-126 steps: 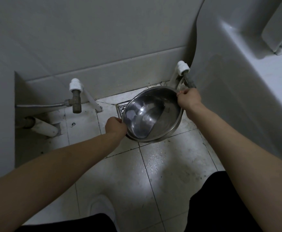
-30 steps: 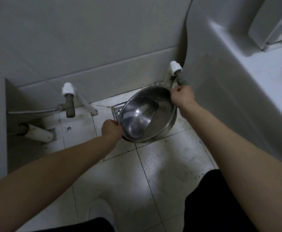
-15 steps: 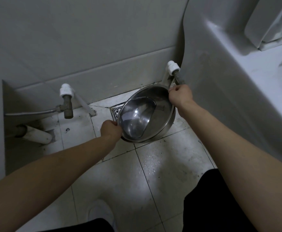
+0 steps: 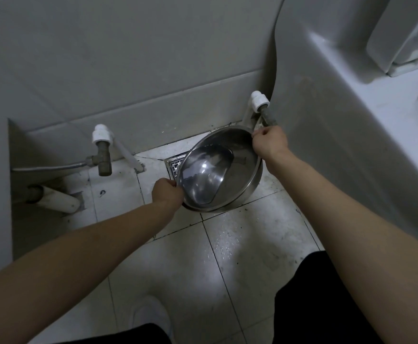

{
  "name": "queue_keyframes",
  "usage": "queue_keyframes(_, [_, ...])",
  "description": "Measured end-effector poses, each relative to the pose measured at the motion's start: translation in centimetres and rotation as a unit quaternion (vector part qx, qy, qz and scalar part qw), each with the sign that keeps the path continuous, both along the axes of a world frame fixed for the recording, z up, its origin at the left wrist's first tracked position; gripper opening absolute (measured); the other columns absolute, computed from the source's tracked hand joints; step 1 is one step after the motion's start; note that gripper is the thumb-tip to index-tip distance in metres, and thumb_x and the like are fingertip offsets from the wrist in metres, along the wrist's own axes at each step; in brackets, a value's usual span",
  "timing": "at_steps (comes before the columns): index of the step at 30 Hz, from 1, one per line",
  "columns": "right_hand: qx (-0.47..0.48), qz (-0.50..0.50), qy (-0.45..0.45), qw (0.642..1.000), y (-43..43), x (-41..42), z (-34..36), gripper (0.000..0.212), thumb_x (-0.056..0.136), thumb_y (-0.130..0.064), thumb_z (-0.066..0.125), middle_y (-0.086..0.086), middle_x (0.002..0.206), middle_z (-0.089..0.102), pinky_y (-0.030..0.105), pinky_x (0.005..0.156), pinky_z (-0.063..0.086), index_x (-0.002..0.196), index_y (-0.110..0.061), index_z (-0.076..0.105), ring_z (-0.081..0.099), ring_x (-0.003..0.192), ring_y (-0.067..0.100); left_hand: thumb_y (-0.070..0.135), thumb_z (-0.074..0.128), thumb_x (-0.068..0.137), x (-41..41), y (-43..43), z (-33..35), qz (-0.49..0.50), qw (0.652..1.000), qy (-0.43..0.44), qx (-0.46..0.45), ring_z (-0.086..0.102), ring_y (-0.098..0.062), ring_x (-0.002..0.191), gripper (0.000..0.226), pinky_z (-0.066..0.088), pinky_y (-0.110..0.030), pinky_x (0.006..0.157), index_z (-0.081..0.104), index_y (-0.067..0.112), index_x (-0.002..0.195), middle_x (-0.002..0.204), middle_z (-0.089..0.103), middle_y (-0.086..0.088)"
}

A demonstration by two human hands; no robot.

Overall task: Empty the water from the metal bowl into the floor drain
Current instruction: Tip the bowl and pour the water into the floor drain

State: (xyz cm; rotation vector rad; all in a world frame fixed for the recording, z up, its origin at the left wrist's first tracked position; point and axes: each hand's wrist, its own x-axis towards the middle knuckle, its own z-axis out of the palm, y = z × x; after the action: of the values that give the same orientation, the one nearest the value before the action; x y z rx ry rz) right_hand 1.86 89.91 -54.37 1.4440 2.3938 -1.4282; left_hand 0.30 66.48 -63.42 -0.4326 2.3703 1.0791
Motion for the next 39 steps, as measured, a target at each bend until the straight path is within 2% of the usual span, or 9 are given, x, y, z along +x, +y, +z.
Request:
queue_keyframes(5, [0.003, 0.001, -0.002, 1.0, -0.19, -0.1, 0.24, 0.033, 0.102, -0.02, 0.047, 0.021, 0.129, 0.065, 0.042, 0.108, 0.048, 0.118, 0.0, 0.068, 0.06, 0.122, 0.036, 0.01, 0.063, 0.091, -0.13, -0.09, -0.17, 0.004, 1.0, 0.004, -0.007, 0.057, -0.017, 0.066, 0.02, 0.048, -0.028, 0.065, 0.061, 0.011, 0.071, 0.073, 0.062, -0.007])
queue_keyframes(9, [0.003, 0.0, 0.004, 1.0, -0.34, -0.1, 0.27, 0.033, 0.103, -0.022, 0.048, 0.021, 0.123, 0.067, 0.041, 0.104, 0.051, 0.113, 0.001, 0.069, 0.062, 0.118, 0.037, 0.006, 0.061, 0.09, -0.07, -0.19, -0.06, -0.004, 1.0, -0.002, -0.013, 0.059, -0.021, 0.07, 0.011, 0.047, -0.028, 0.064, 0.066, 0.005, 0.08, 0.079, 0.065, -0.012])
queue_keyframes(17, [-0.003, 0.005, 0.002, 1.0, -0.51, -0.12, 0.58, 0.033, 0.103, -0.022, 0.049, 0.022, 0.123, 0.066, 0.044, 0.105, 0.051, 0.111, 0.002, 0.069, 0.063, 0.117, 0.036, 0.003, 0.059, 0.09, -0.08, -0.18, 0.16, -0.005, 1.0, -0.006, -0.009, 0.057, -0.022, 0.066, 0.013, 0.044, -0.026, 0.058, 0.065, 0.002, 0.079, 0.072, 0.06, -0.011])
queue_keyframes(26, [-0.017, 0.005, 0.005, 1.0, -0.67, -0.31, 0.82, 0.03, 0.103, -0.021, 0.05, 0.017, 0.123, 0.065, 0.045, 0.107, 0.05, 0.118, 0.0, 0.066, 0.062, 0.117, 0.032, 0.004, 0.061, 0.091, -0.18, -0.15, 0.03, 0.004, 1.0, -0.001, -0.009, 0.056, -0.017, 0.067, 0.021, 0.048, -0.03, 0.069, 0.059, 0.013, 0.072, 0.07, 0.057, -0.003])
queue_keyframes(30, [-0.011, 0.003, 0.008, 1.0, -0.76, -0.31, 0.81, 0.03, 0.102, -0.02, 0.051, 0.017, 0.123, 0.065, 0.044, 0.108, 0.049, 0.117, 0.001, 0.068, 0.061, 0.117, 0.032, 0.005, 0.06, 0.091, -0.15, -0.19, 0.03, -0.001, 1.0, -0.005, -0.012, 0.058, -0.019, 0.068, 0.012, 0.051, -0.03, 0.067, 0.065, 0.007, 0.08, 0.077, 0.063, -0.009])
queue_keyframes(34, [-0.008, -0.001, 0.012, 1.0, -0.77, -0.4, 0.8, 0.031, 0.101, -0.021, 0.052, 0.016, 0.123, 0.065, 0.042, 0.109, 0.048, 0.119, -0.001, 0.067, 0.061, 0.116, 0.031, 0.003, 0.058, 0.09, -0.16, -0.25, 0.08, -0.005, 1.0, -0.007, -0.011, 0.059, -0.023, 0.071, 0.015, 0.046, -0.028, 0.06, 0.065, 0.005, 0.077, 0.073, 0.061, -0.01])
queue_keyframes(39, [-0.004, -0.003, 0.018, 1.0, -0.83, -0.39, 0.72, 0.03, 0.102, -0.019, 0.052, 0.017, 0.121, 0.066, 0.041, 0.107, 0.049, 0.119, 0.002, 0.067, 0.061, 0.113, 0.03, 0.004, 0.06, 0.09, -0.15, -0.2, 0.07, 0.002, 1.0, -0.001, -0.015, 0.053, -0.014, 0.061, 0.026, 0.046, -0.029, 0.065, 0.057, 0.014, 0.066, 0.069, 0.058, -0.006])
